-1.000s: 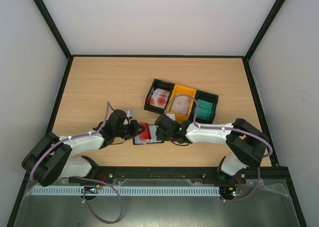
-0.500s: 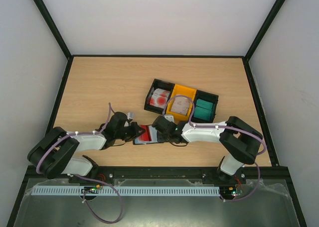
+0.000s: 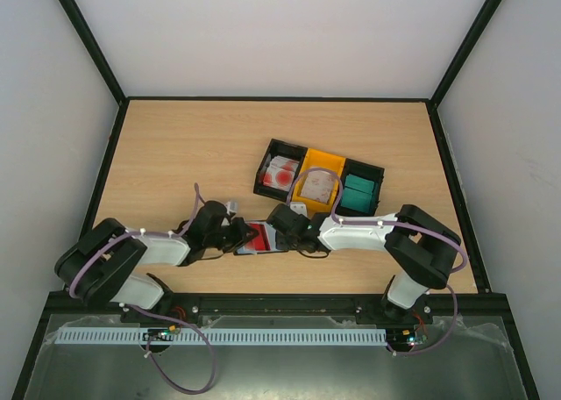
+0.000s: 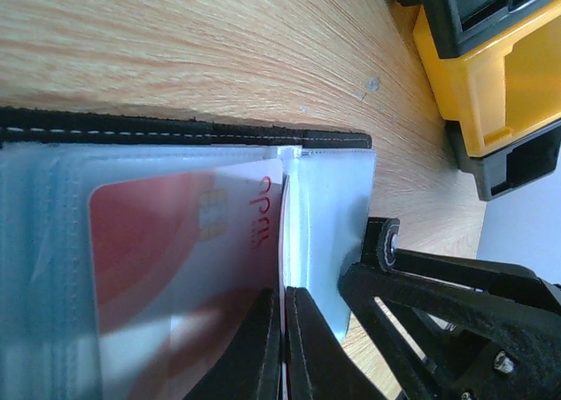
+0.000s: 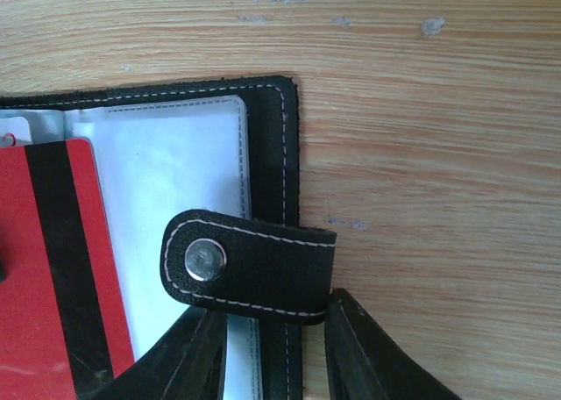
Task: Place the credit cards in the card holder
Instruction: Insert the credit card into the card holder.
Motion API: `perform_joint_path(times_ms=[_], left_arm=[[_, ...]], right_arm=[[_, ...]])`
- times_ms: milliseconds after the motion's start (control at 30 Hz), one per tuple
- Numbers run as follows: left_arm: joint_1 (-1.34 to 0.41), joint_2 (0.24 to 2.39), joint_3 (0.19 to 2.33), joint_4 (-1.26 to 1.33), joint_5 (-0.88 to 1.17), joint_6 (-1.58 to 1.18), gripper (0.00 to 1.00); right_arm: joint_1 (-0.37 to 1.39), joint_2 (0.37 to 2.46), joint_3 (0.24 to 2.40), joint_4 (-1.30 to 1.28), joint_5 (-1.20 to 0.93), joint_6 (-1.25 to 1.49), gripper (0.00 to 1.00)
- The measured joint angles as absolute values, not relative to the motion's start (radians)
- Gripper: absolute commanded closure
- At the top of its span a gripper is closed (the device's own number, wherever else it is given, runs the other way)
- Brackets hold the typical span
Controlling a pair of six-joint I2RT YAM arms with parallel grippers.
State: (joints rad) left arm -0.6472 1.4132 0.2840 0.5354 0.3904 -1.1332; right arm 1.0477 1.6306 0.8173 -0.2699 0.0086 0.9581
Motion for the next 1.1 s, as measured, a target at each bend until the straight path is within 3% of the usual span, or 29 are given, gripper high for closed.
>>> perform_joint_path(times_ms=[767, 1100], left_arm=[[-0.696, 1.478, 0.297, 0.609, 0.355, -1.113, 0.96], [-0.717, 1.481, 0.317, 0.547, 0.322, -1.084, 0.83]], right_arm=[[1.048, 1.631, 0.809, -0.249, 0.008, 0.994, 0.74], [1.048, 1.631, 0.808, -0.244, 0.008, 0.996, 0.74]])
